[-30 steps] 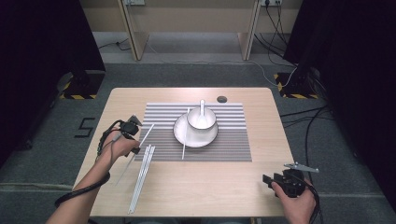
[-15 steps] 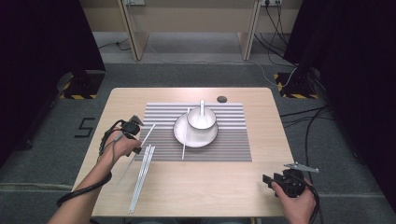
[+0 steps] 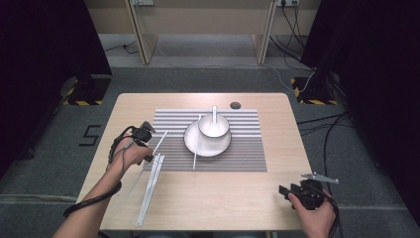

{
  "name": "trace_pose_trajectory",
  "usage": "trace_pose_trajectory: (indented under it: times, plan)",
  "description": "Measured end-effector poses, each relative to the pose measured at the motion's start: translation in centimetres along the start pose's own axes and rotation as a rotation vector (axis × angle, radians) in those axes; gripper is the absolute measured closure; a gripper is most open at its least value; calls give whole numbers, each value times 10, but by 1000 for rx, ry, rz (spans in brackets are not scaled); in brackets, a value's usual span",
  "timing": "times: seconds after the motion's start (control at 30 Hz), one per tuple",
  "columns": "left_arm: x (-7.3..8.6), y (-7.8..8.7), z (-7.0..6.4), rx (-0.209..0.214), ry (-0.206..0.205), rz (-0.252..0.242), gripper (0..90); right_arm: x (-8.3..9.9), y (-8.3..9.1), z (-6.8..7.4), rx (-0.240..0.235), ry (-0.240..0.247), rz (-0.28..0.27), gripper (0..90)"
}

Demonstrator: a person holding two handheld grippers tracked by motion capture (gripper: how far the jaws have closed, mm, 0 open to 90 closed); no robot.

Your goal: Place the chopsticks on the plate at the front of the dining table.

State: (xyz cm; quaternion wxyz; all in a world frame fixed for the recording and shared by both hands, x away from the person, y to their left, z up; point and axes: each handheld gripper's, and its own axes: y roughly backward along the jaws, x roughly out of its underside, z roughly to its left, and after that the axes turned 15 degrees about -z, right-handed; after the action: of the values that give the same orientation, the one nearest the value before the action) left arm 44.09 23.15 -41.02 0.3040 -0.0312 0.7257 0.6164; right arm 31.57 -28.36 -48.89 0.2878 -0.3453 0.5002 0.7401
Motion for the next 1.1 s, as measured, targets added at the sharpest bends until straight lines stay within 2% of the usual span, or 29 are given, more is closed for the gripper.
trace_pose_trajectory:
  times: [0.8,1.1]
  plan:
    - [-11,3,-3,7,5,-34,845,0,0,0,1,0,1,460]
    - [-17,1,-6,29,21,-45,845,0,0,0,0,-1,1,460]
